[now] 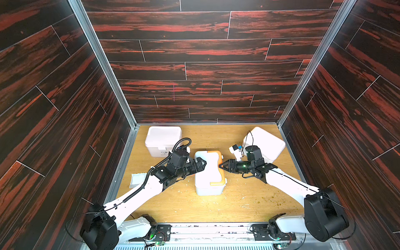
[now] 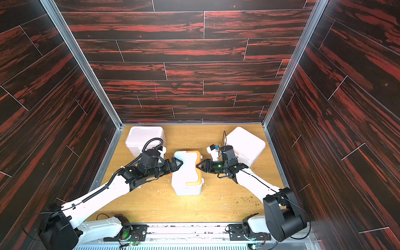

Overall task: Open first aid kits and take out gauze
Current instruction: Open the lid of the first aid kit.

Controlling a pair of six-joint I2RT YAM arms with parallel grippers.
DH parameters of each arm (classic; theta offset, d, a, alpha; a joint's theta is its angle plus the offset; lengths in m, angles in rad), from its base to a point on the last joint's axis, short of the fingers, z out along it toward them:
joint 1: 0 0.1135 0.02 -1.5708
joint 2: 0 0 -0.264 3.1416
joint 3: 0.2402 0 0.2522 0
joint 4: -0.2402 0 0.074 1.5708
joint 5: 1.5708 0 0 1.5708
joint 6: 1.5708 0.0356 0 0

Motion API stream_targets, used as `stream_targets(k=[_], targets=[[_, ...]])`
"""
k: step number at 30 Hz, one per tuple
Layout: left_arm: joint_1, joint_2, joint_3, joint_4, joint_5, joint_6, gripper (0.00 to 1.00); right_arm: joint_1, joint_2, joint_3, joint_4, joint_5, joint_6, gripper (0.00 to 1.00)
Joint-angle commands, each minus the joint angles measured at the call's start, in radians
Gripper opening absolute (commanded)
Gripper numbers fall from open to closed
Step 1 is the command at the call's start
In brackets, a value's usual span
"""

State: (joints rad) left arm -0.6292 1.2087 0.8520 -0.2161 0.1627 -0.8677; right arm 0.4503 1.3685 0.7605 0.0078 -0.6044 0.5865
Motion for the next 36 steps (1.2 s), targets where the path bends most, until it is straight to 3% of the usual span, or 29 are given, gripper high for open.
stream_targets(k=[1, 14, 20, 26, 36], targets=[[0.005, 0.015, 0.005, -0.001, 0.010, 0.007, 0.99, 0.014, -0.011, -0.004, -0.002, -0.033, -0.008, 0.56], [0.007, 0.046, -0.002, 0.031, 0.061, -0.012, 0.99, 0.030, 0.010, 0.014, -0.006, -0.044, -0.007, 0.56], [0.019, 0.023, -0.039, 0.195, 0.191, -0.102, 0.99, 0.070, 0.039, 0.043, 0.010, -0.068, 0.008, 0.56], [0.047, -0.046, -0.087, 0.305, 0.240, -0.186, 0.99, 0.083, 0.046, 0.046, 0.040, -0.057, 0.041, 0.56], [0.059, -0.092, -0.100, 0.340, 0.257, -0.231, 0.99, 0.085, -0.051, 0.087, -0.109, 0.115, 0.019, 0.82]])
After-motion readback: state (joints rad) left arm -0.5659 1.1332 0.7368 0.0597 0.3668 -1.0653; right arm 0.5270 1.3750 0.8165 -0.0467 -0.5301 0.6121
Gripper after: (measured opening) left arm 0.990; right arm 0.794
